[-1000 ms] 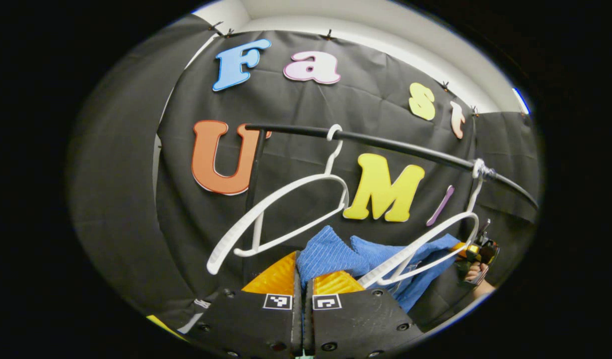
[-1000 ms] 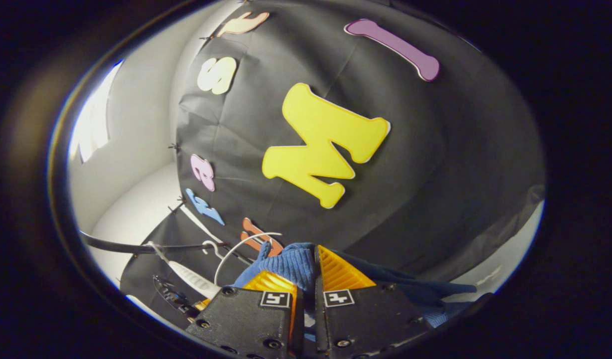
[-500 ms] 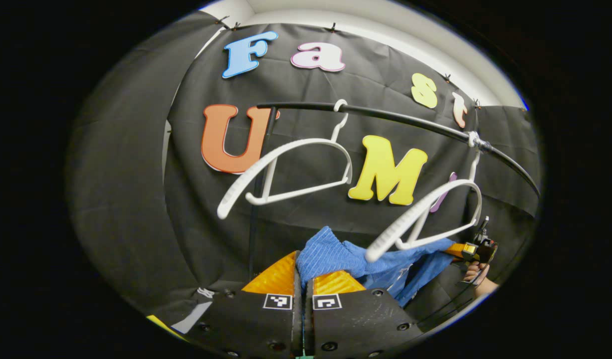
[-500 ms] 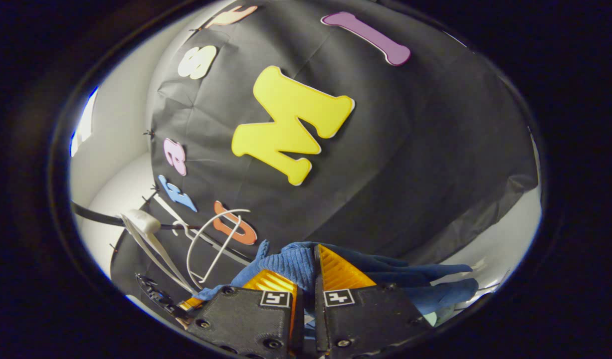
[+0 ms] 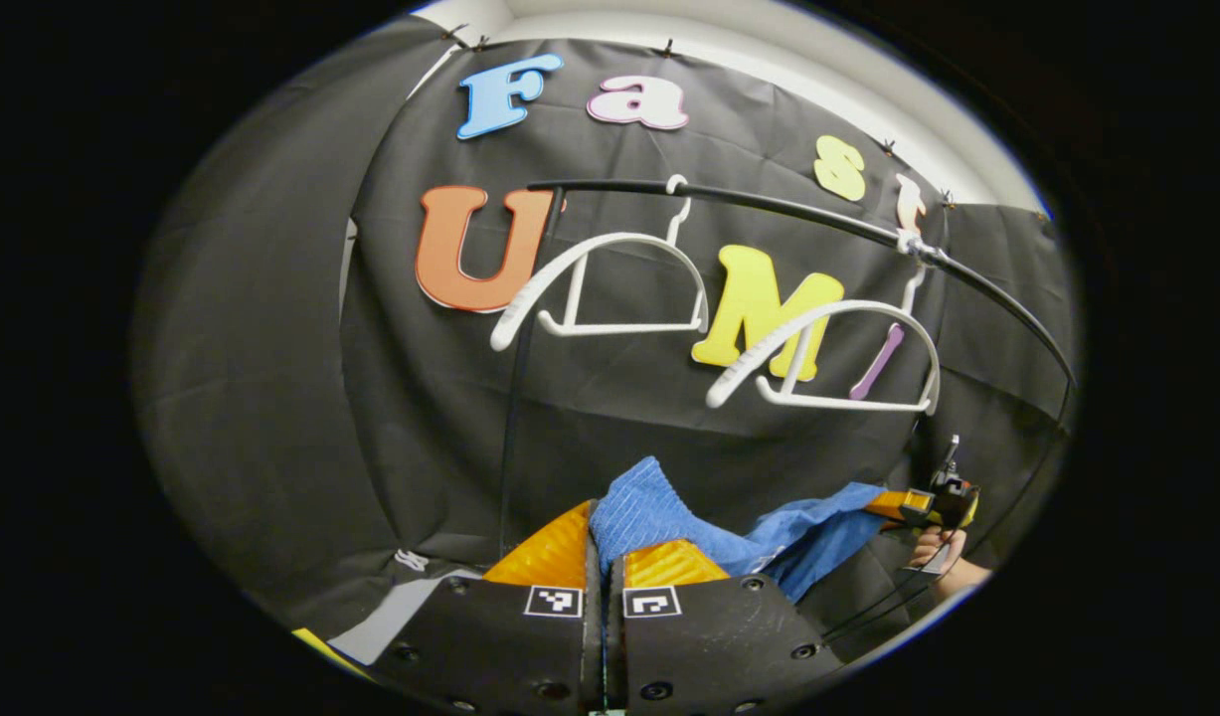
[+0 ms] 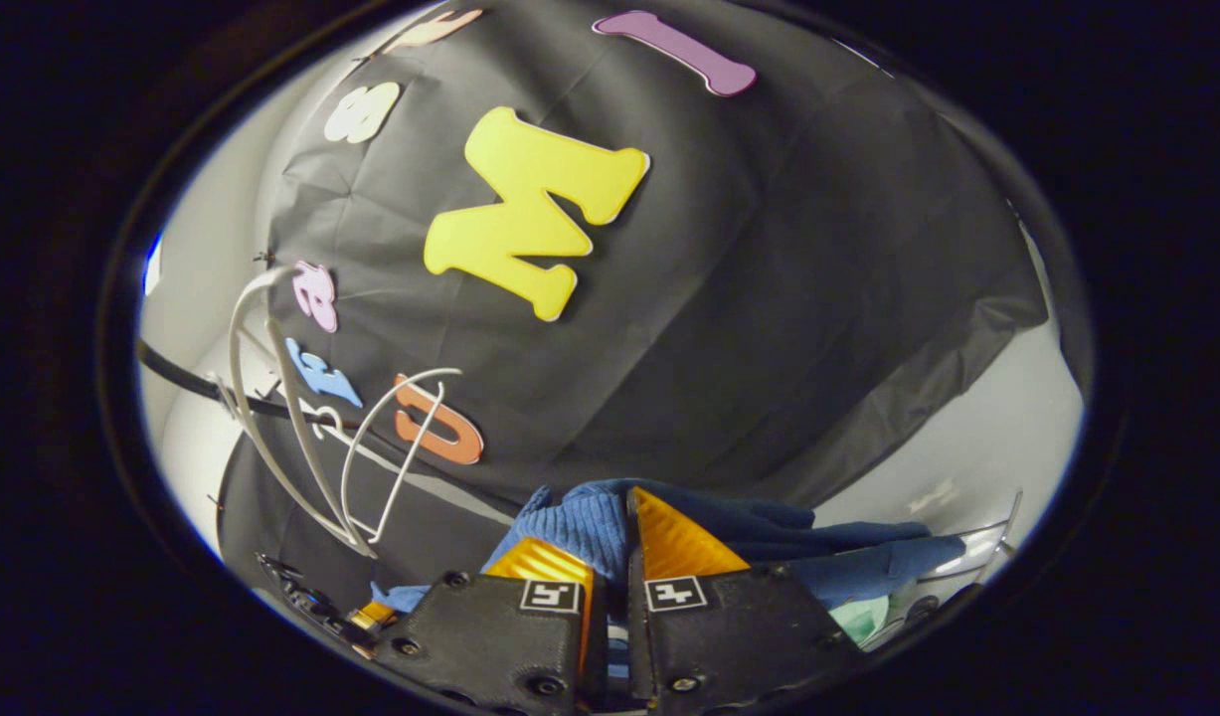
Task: Grasp the clothes on the hanger with both hands and then place them into the laundry hamper below.
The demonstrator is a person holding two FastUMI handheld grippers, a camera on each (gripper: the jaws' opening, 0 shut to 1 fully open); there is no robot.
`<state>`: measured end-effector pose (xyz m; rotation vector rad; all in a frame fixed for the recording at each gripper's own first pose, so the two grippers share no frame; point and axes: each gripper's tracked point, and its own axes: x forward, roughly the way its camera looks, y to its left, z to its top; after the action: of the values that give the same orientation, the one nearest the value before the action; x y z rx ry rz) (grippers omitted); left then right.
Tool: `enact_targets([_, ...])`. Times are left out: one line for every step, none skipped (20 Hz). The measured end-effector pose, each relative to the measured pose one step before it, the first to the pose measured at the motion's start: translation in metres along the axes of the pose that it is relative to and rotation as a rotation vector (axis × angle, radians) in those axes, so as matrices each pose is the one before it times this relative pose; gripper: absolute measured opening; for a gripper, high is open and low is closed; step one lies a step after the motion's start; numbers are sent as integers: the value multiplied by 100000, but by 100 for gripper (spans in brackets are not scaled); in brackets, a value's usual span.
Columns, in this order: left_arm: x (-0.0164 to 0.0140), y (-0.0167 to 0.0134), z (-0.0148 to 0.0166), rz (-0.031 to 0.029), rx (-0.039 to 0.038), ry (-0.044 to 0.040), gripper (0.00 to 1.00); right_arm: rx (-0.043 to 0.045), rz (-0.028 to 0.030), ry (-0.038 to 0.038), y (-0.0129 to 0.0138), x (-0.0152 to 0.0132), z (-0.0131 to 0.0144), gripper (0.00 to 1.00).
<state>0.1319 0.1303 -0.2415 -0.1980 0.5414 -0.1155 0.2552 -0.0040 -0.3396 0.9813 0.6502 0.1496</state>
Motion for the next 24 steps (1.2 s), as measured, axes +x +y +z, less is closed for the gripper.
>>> enact_targets([-467, -162, -214, -622, 800, 0, 1, -606, -152, 790, 242, -359, -1075, 11])
enact_targets([-459, -399, -28, -863, 958, -303, 1, -759, -150, 458, 385, -507, -1049, 11])
enact_targets([-534, -371, 27, -1256, 917, -328, 1, -1423, -10, 987, 502, -461, -1047, 11])
enact_targets([-537, -537, 91, -1529, 829, -584, 1, -1517, -282, 546, 607, -380, -976, 11])
enact_targets([-514, -633, 74, -1766, 763, -783, 1, -2149, 428, 721, 832, -407, -940, 10])
enact_targets([-564, -667, 257, -2054, 661, -854, 1, -1878, 246, -5, 1061, -521, -783, 11])
enact_targets([-291, -700, 279, -2309, 735, -768, 1, -2019, 880, 68, 1126, -458, -661, 11])
enact_targets([-391, -712, 332, -2374, 1152, -797, 1, -1478, 695, -492, 1184, -549, -723, 11])
enact_targets([-301, -639, 193, -2036, 1115, -758, 1, -1545, 1367, -336, 1384, -513, -616, 11])
enact_targets([-319, -553, 169, -2032, 747, -522, 1, -1539, 938, -452, 1362, -667, -692, 11])
enact_targets([-269, -525, 131, -1982, 432, -529, 1, -1663, 1035, -505, 1327, -351, -600, 11])
enact_targets([-187, -557, 143, -1801, 217, -448, 1, -1557, 1076, -241, 1401, -366, -787, 10])
enact_targets([-173, -556, 120, -1797, 360, -300, 1, -1216, 1038, -658, 1356, -335, -572, 11])
enact_targets([-132, -696, 117, -2049, 151, -478, 1, -1125, 1333, -257, 1444, -450, -575, 11])
enact_targets([-95, -750, 42, -2161, 102, -152, 1, -942, 622, -637, 1173, -194, -553, 11])
enact_targets([-57, -623, 175, -1963, 207, -456, 1, -1212, 863, -72, 1264, 17, -617, 11])
enact_targets([32, -845, 42, -2140, -18, -149, 1, -826, 225, -175, 978, 25, -451, 11])
enact_targets([-37, -688, 87, -1475, -353, 47, 1, -856, 746, 50, 1098, -123, -840, 11])
enact_targets([-1, -630, 200, -1318, -200, -185, 1, -273, 526, -319, 925, 252, -451, 11])
enact_targets([-61, -465, 373, -971, -194, -612, 1, -109, 1000, 120, 777, 57, -284, 11])
enact_targets([-36, -381, 530, -839, -306, -804, 1, 498, 1094, -400, 943, -128, -186, 11])
enact_targets([-57, -429, 560, -468, -588, -1009, 1, 1205, 1793, -389, 974, -452, -90, 11])
enact_targets([-81, -340, 513, -453, -973, -1013, 1, 1984, 2042, -374, 1010, -285, 21, 11])
enact_targets([-158, -346, 604, -651, -1099, -1429, 1, 1277, 2466, -86, 983, -318, -19, 11])
